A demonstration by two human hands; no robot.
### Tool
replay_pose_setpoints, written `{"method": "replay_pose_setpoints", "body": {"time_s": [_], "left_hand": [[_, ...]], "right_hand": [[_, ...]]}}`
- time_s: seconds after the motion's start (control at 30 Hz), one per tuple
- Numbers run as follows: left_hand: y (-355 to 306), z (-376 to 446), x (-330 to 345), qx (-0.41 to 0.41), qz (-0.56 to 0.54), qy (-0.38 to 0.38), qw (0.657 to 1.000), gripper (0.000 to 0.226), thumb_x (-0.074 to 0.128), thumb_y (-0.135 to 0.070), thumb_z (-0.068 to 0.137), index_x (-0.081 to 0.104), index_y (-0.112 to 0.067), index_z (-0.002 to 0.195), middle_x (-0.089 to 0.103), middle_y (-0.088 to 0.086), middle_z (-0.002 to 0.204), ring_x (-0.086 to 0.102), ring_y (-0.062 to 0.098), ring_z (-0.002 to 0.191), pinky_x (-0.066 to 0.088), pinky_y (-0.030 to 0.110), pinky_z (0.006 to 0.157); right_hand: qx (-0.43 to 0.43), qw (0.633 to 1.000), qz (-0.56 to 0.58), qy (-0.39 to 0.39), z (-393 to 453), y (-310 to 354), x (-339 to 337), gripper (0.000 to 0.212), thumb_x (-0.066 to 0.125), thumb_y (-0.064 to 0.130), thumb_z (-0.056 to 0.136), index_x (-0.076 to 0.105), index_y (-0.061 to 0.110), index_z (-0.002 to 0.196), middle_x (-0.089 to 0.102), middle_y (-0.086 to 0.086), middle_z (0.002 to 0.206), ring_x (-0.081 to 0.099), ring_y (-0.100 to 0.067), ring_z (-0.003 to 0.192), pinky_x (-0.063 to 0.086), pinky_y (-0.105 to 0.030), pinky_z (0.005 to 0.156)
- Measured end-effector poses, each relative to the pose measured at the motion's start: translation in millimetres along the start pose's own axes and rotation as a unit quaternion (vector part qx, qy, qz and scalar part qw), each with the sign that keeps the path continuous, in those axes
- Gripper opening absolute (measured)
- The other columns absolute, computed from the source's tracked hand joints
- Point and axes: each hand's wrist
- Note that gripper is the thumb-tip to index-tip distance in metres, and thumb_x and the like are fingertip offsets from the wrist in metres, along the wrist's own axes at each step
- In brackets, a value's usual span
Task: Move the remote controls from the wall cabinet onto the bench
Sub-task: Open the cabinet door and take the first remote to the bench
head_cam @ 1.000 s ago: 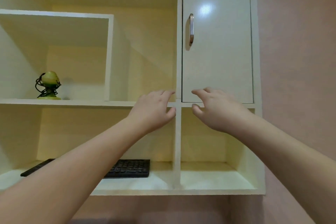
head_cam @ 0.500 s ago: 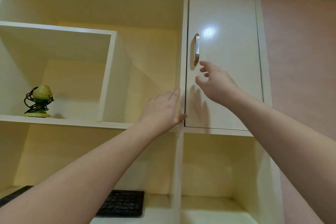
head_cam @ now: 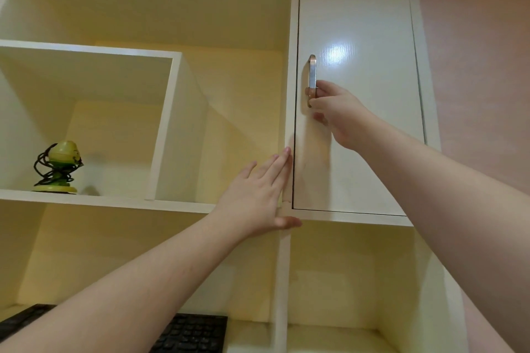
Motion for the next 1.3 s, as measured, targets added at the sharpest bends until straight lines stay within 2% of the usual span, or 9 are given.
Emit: {"method": "replay_pose_setpoints", "body": {"time_s": [0.17,0.3,0.4,0.5,0.63,0.9,1.13,1.2,1.3], "left_hand": [[3.0,-0.8,-0.1,0.005,0.019,0.023,1.0,0.127,0.042,-0.087,0.069,-0.023,-0.011,0.149,-0.034,-0.001,0.155,-0.009,0.014,0.148,0.002,0.04,0.12],[-3.5,-0.9,-10.6,-0.016,-0.03,0.029,0.999,0.114,0.021,-0.088,0.072,-0.016,-0.015,0.152,-0.026,-0.003,0.158,-0.012,0.01,0.148,0.001,0.04,0.121],[-20.6,4.0,-20.9,-0.042,-0.206,0.009,0.978,0.099,0.013,-0.082,0.077,0.006,-0.021,0.155,0.002,-0.005,0.163,0.001,0.011,0.149,0.009,0.039,0.12],[-37.9,6.7,-31.2,-0.093,-0.373,-0.026,0.923,0.07,0.036,-0.065,0.091,0.037,-0.019,0.144,0.043,-0.003,0.145,0.039,0.019,0.134,0.035,0.039,0.11],[-53.5,1.4,-47.6,-0.128,-0.467,-0.037,0.874,0.041,0.055,-0.042,0.093,0.05,-0.02,0.128,0.062,-0.006,0.123,0.059,0.013,0.114,0.049,0.032,0.095],[-63.3,-11.4,-57.6,-0.152,-0.504,-0.043,0.849,0.033,0.06,-0.038,0.088,0.059,-0.02,0.116,0.069,-0.005,0.109,0.064,0.013,0.102,0.053,0.041,0.091],[-78.4,-18.8,-83.3,-0.103,-0.549,-0.059,0.827,0.03,0.063,-0.029,0.09,0.059,-0.02,0.119,0.07,-0.007,0.113,0.065,0.008,0.104,0.054,0.033,0.093],[-84.4,-21.6,-89.3,-0.09,-0.547,-0.062,0.83,0.033,0.063,-0.032,0.091,0.059,-0.02,0.12,0.069,-0.006,0.115,0.064,0.009,0.106,0.053,0.034,0.094],[-96.3,-26.3,-99.2,-0.073,-0.591,-0.043,0.802,0.051,0.064,-0.033,0.091,0.048,-0.023,0.139,0.061,-0.008,0.132,0.056,0.008,0.121,0.046,0.035,0.104]], "right_hand": [[-0.003,0.997,0.081,0.005,-3.3,8.2,-10.3,0.034,0.044,-0.001,0.092,0.06,0.011,0.12,0.056,0.007,0.089,0.048,-0.013,0.078,0.034,-0.025,0.072],[0.01,0.994,0.108,-0.002,-8.1,19.4,-13.9,0.024,0.047,0.002,0.094,0.064,0.012,0.108,0.054,0.003,0.088,0.048,-0.012,0.071,0.035,-0.024,0.068],[0.013,0.993,0.119,-0.015,-12.5,26.0,-15.9,0.022,0.051,0.005,0.094,0.063,0.011,0.111,0.054,-0.001,0.091,0.048,-0.012,0.07,0.036,-0.024,0.066],[0.02,0.99,0.135,-0.032,-16.9,33.2,-16.2,0.03,0.055,0.007,0.092,0.062,0.01,0.121,0.057,0.001,0.094,0.053,-0.014,0.081,0.037,-0.024,0.065],[0.026,0.984,0.167,-0.063,-29.9,44.4,-26.4,0.031,0.062,0.009,0.089,0.06,0.01,0.12,0.061,0.002,0.096,0.055,-0.014,0.087,0.04,-0.026,0.072],[0.032,0.965,0.253,-0.056,-50.9,50.6,-27.8,0.048,0.068,0.003,0.083,0.055,0.007,0.13,0.06,0.0,0.104,0.057,-0.012,0.093,0.042,-0.028,0.079],[0.034,0.961,0.259,-0.093,-66.0,66.4,-42.9,0.055,0.067,0.002,0.083,0.051,0.011,0.135,0.064,0.0,0.102,0.061,-0.016,0.095,0.045,-0.03,0.079],[0.014,0.977,0.189,-0.1,-74.3,73.2,-45.9,0.062,0.07,0.008,0.083,0.044,0.013,0.139,0.062,0.003,0.109,0.059,-0.014,0.102,0.047,-0.031,0.086],[-0.022,0.971,-0.18,-0.156,-88.2,75.7,-42.7,0.089,0.074,0.03,0.08,0.02,0.021,0.15,0.042,0.001,0.143,0.042,-0.017,0.13,0.041,-0.036,0.102]]}}
Point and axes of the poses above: each hand's wrist, its own z-axis towards the middle knuckle, its own x-axis out of the palm, y = z × x
